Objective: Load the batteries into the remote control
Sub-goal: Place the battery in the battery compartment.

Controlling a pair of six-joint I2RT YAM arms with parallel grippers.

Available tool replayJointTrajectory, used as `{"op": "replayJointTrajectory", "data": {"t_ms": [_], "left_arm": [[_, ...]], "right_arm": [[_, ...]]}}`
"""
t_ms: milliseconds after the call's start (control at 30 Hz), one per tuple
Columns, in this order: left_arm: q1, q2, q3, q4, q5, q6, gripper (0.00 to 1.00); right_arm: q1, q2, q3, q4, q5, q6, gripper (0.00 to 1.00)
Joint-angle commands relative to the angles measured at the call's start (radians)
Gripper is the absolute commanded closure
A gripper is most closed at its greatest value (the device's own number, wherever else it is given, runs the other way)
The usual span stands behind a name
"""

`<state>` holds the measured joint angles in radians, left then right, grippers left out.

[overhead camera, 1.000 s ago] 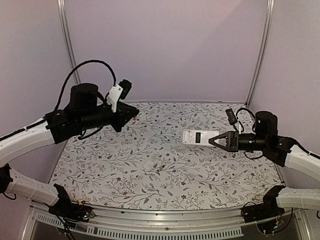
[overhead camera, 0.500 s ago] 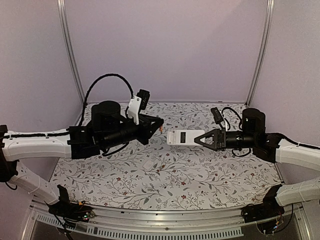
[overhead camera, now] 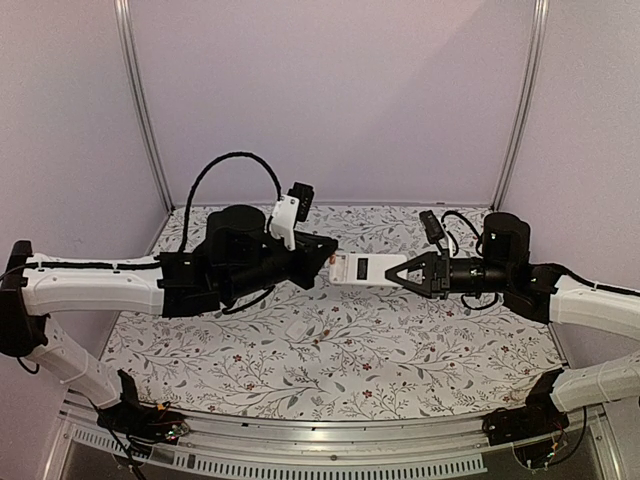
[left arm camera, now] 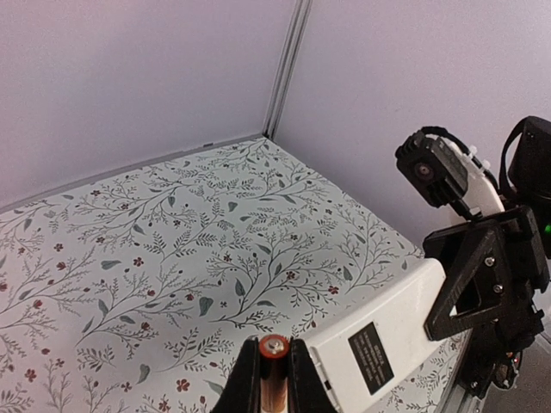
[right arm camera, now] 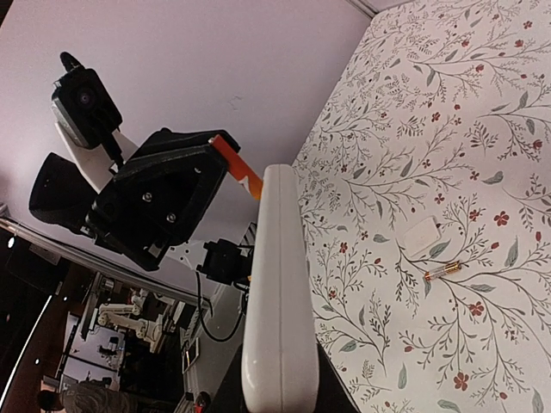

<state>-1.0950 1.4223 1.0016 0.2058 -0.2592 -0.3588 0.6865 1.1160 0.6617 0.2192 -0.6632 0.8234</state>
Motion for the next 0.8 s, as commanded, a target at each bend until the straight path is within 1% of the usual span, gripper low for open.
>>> {"op": "replayJointTrajectory", "data": {"t_ms": [0,767], "left_arm": [[-0.022,0.027,0.032,0.015,-0.008,-0.033,1.0],[-0.037,0.052,0.044,-0.095,-0.049,-0.059,1.0]], "right_arm": [[0.006,0.006,0.026,0.032,0.022,0.001,1.0],[0.005,0.001,0.03,0.04,0.035,-0.016,1.0]]}}
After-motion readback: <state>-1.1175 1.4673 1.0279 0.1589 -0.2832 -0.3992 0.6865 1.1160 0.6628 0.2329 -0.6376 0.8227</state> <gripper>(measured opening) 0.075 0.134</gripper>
